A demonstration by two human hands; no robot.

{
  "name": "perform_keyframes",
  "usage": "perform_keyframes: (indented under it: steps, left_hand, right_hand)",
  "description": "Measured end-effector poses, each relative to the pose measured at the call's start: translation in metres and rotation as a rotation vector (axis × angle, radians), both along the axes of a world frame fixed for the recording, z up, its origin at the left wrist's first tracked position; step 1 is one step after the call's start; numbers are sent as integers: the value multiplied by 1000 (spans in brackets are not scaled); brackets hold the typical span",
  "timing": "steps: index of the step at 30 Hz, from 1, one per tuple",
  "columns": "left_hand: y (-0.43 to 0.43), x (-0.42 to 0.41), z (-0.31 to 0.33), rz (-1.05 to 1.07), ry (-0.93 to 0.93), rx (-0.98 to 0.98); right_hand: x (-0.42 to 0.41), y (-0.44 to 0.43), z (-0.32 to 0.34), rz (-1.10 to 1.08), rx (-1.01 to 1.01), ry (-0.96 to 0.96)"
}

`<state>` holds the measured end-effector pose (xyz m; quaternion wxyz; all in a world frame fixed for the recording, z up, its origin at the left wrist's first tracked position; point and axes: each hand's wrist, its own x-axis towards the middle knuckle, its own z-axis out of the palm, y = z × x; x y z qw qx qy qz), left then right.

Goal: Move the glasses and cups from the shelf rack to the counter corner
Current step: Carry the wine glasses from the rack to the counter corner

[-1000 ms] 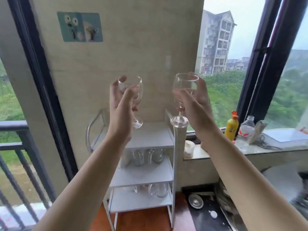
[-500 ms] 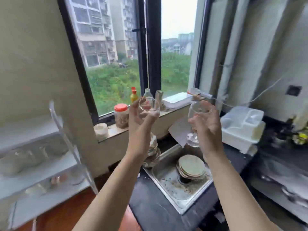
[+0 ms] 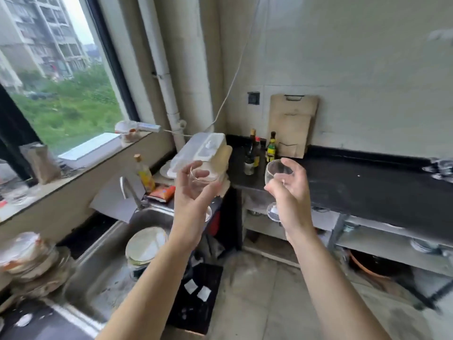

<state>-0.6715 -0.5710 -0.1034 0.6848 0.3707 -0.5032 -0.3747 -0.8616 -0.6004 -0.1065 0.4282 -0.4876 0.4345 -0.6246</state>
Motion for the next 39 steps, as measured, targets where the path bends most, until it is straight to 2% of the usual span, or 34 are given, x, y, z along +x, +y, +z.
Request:
perform_keyframes:
  steps: [10, 16, 21, 26, 31, 39]
  left_hand:
    - [-163, -170, -23, -265, -88, 38]
    - [-273, -284, -14, -479, -95, 36]
    - [-334, -395, -10, -698, -132, 42]
    - [-378, -503, -32, -840, -150, 118]
    - [-416, -602, -63, -823, -211, 179]
    - [-481, -740, -77, -644, -293, 300]
  right_hand:
    - [-163, -99, -22, -299, 103, 23]
    - [-262, -170, -12, -519, 134, 74]
    - [-353, -196, -10, -718, 190, 72]
    - [-449, -208, -27, -882, 234, 5]
    - [-555, -241, -59, -937, 283, -40]
    - [-718, -328, -93, -812, 331, 17]
